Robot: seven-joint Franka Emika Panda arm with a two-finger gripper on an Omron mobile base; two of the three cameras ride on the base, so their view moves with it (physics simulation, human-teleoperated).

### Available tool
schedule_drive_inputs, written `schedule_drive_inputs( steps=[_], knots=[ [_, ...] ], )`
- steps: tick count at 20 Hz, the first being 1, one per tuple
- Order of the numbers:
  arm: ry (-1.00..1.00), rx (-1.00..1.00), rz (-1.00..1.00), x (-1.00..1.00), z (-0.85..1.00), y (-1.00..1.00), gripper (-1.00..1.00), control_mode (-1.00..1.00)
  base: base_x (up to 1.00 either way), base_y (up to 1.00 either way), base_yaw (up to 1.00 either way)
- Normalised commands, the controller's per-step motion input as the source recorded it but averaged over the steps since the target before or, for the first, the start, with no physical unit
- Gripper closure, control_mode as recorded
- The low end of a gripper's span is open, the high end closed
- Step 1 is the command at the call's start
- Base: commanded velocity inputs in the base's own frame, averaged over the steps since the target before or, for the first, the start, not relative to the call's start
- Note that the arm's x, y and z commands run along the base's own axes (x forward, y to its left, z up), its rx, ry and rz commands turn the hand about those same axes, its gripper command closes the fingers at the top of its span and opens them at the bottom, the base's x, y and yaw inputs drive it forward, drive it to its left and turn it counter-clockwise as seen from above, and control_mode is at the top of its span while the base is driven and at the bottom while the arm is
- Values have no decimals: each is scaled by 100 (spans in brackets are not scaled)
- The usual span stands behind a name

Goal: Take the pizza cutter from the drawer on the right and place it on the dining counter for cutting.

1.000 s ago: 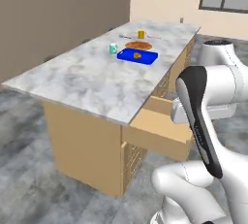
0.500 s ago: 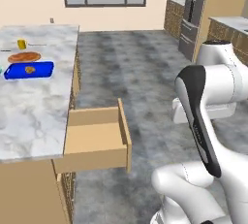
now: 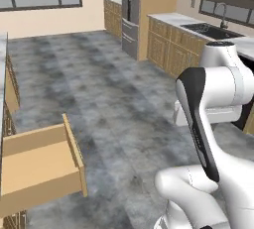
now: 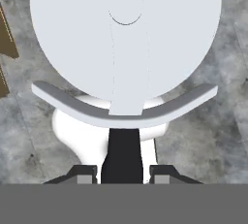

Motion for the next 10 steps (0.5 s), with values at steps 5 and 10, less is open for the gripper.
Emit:
schedule_drive_inputs(
  steps=[5, 10],
  knots=[
    [0, 0, 0, 0, 0, 0, 100, 100, 78, -73, 10],
    [0, 0, 0, 0, 0, 0, 100, 100, 100, -50, 23]
  ],
)
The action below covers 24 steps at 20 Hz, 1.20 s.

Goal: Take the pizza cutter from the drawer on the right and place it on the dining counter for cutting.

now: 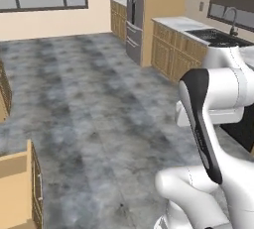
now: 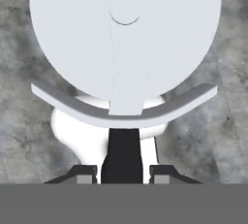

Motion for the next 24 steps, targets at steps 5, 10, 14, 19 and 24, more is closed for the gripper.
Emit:
schedule_drive_inputs(
  steps=[5, 10, 14, 19, 24],
  knots=[
    [0, 0, 0, 0, 0, 0, 100, 100, 100, -25, 32],
    [0, 0, 0, 0, 0, 0, 100, 100, 100, -36, 32],
    [0, 0, 0, 0, 0, 0, 100, 100, 100, -54, 28],
    [0, 0, 0, 0, 0, 0, 100, 100, 100, -56, 28],
    [0, 0, 0, 0, 0, 0, 100, 100, 100, -36, 40]
  ],
)
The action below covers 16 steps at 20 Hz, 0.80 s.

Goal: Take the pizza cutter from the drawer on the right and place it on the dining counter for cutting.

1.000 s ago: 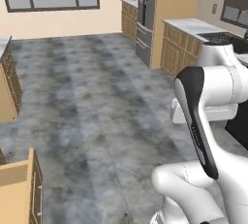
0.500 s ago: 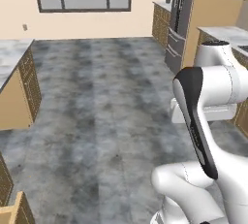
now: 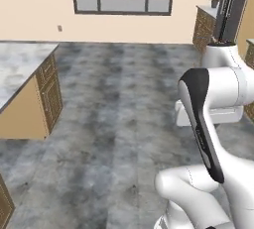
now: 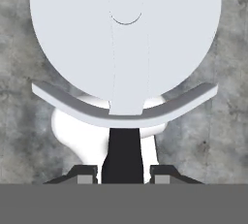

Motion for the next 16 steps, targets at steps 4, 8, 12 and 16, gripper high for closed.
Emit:
schedule_drive_inputs(
  steps=[4, 8, 12, 16],
  knots=[
    [0, 0, 0, 0, 0, 0, 100, 100, 100, -26, 52],
    [0, 0, 0, 0, 0, 0, 100, 100, 100, -18, 54],
    [0, 0, 0, 0, 0, 0, 100, 100, 87, -20, 66],
    [0, 0, 0, 0, 0, 0, 100, 100, 83, -10, 71]
  ],
)
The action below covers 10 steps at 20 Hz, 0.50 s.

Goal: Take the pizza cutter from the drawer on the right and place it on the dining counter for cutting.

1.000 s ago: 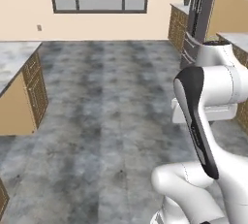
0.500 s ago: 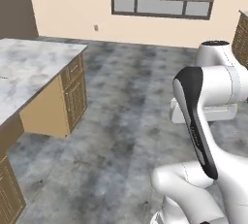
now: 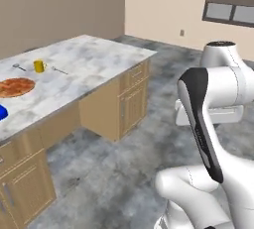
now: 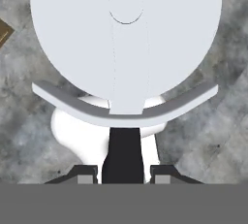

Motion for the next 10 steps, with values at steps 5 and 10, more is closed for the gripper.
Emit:
schedule_drive_inputs(
  steps=[5, 10],
  knots=[
    [0, 0, 0, 0, 0, 0, 100, 100, 78, -5, 79],
    [0, 0, 0, 0, 0, 0, 100, 100, 75, -12, 77]
  ],
)
